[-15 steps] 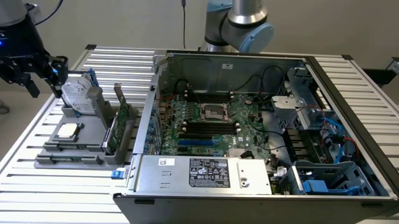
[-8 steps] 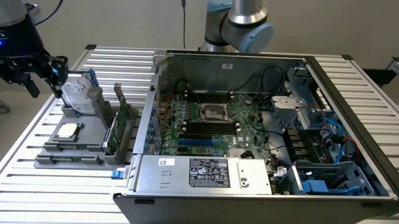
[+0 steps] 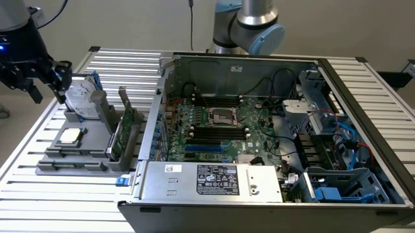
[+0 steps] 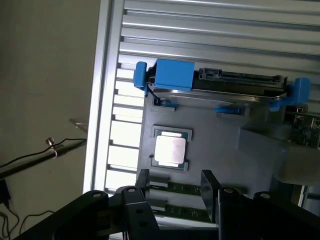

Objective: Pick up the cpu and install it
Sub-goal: 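Pick up the cpu and move it towards the insertion slot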

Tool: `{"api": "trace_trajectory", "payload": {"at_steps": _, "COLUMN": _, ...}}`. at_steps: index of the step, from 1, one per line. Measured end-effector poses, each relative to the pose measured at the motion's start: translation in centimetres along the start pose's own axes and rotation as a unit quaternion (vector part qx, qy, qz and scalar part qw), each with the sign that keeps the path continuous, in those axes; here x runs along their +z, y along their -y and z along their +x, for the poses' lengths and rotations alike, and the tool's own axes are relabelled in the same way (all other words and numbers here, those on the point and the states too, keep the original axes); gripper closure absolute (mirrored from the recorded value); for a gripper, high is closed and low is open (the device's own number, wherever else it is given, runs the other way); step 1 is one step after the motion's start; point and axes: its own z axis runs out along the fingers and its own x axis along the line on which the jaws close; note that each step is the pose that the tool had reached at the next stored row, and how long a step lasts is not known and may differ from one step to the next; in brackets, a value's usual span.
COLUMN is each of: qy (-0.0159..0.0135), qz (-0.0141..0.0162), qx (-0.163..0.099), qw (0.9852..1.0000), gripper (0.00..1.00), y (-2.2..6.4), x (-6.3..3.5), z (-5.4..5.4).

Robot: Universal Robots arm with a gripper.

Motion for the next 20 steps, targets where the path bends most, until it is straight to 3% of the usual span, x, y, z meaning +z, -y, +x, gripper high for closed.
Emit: {"api": "trace_trajectory", "payload": {"at_steps": 20, "qy": -0.0002, "qz": 0.0017, "qx": 0.001, "qw": 1.0, "gripper": 0.46, "y": 0.35, "x": 3.62, "z": -0.1}}
